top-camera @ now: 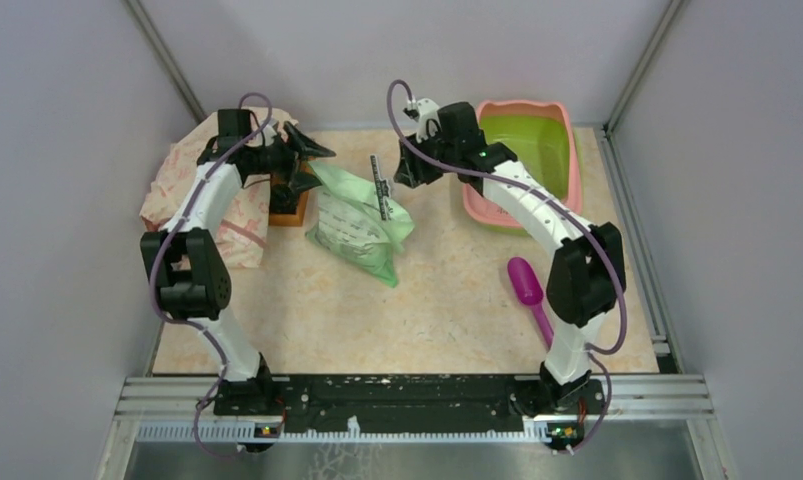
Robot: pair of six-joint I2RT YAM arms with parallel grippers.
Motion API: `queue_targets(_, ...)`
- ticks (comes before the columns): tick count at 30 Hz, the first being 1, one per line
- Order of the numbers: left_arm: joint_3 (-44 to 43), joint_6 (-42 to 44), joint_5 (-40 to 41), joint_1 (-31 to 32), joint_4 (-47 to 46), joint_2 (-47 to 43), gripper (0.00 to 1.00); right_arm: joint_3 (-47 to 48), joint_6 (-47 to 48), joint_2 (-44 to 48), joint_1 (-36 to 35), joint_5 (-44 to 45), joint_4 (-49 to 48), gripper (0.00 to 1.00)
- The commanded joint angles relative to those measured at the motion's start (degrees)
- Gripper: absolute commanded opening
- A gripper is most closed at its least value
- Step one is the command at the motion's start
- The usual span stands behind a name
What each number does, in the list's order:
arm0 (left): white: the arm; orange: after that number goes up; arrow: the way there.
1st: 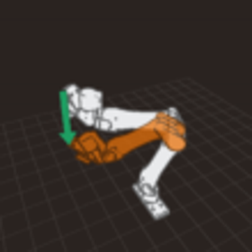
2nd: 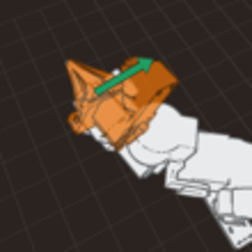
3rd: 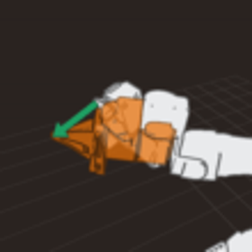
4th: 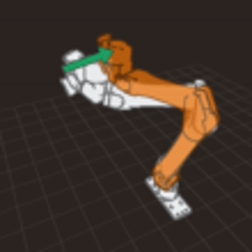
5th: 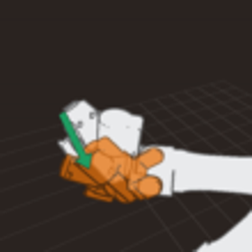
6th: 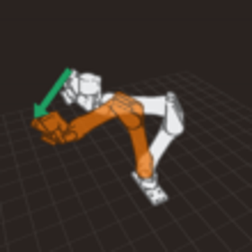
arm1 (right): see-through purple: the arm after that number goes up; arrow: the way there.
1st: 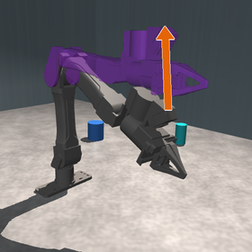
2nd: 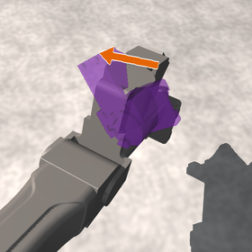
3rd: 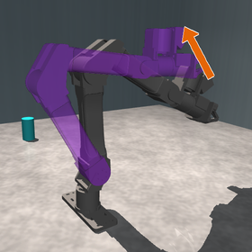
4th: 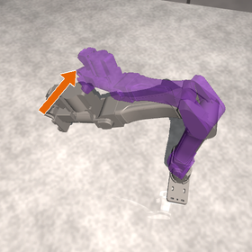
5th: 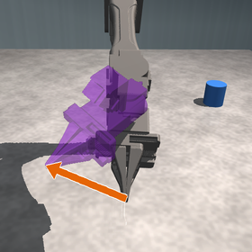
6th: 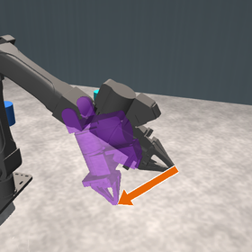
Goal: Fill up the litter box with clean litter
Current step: Adjust the clamp at the cat litter bag.
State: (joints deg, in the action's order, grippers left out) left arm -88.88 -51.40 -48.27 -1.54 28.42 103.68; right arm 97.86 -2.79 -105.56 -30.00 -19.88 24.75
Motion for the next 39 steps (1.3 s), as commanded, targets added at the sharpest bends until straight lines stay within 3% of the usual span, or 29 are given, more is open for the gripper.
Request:
queue_targets(1, 1.5, -0.1, -1.6, 0.1, -5.1, 0.8, 0.69, -5.9, -5.0, 7.9, 2.2, -8.4, -8.5, 0.46)
queue_targets(2, 1.5, 0.1, -2.2, 0.1, -5.7, 1.1, 0.50, -7.7, -5.6, 8.5, 2.9, -11.9, -9.8, 0.46)
queue_targets(3, 0.8, 0.6, -2.7, 0.1, -5.5, 1.5, 0.20, -9.6, -6.4, 9.1, 3.4, -15.5, -11.0, 0.46)
queue_targets(4, -0.4, 1.7, -2.3, 0.1, -4.1, 2.0, 0.01, -11.4, -7.0, 9.7, 3.8, -18.3, -12.1, 0.47)
queue_targets(9, -4.2, 7.3, -0.5, 0.0, 0.3, 2.7, 0.00, -19.3, -5.2, 11.6, 3.9, -25.5, -16.7, 0.48)
queue_targets(13, -5.9, 14.6, 0.5, -0.2, 3.4, 1.2, 0.00, -23.6, -4.5, 12.5, 3.9, -22.1, -20.8, 0.48)
queue_targets(24, 10.0, 23.7, 7.1, -1.0, -0.3, -12.1, 0.00, -25.8, -7.3, 8.8, 3.9, -28.3, -31.2, 0.49)
queue_targets(30, 16.3, 24.8, 7.3, -2.2, -2.2, -14.6, 0.00, -25.3, -5.7, 7.1, 2.9, -31.4, -28.9, 0.49)
queue_targets(34, 17.2, 25.5, 7.4, -2.6, -2.2, -15.0, 0.00, -24.2, 1.1, 6.9, -0.5, -25.1, -22.1, 0.49)
queue_targets(39, 17.2, 26.4, 7.4, -3.2, -1.8, -15.3, 0.00, -24.8, 1.8, 6.2, -2.3, -20.3, -22.0, 0.48)
